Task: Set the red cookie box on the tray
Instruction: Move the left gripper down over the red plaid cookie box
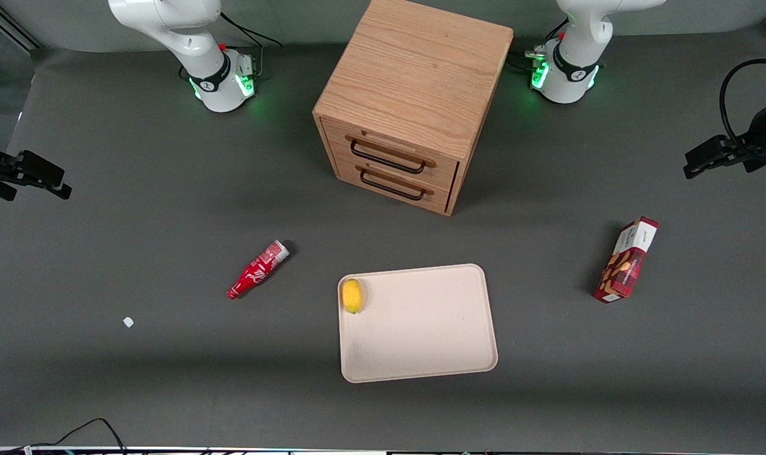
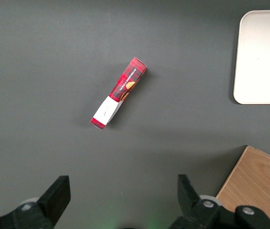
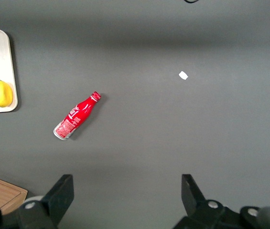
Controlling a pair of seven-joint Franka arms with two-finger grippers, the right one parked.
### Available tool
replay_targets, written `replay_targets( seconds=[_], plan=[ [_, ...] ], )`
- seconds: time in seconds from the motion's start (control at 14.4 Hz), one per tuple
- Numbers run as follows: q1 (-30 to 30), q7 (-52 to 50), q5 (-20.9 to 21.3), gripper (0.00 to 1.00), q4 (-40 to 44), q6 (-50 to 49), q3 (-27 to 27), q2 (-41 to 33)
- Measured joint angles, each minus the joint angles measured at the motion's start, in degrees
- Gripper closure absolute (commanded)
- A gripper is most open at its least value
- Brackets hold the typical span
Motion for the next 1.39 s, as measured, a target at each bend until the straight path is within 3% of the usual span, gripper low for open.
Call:
replay_targets(
  seconds=[0.42,0.77,0.97,1.39],
  plan=[
    [-0.1,0.3,0.0,0.00,-0.1,0.1,0.0,0.2],
    [0.3,11.9,0.4,0.00,-1.7,4.1,0.7,4.7],
    [1.4,16.7,0.5,0.00,-6.4,13.7,0.9,8.4],
    [2.6,25.4,0.5,0.00,-25.0,39.4,0.9,10.5]
  ],
)
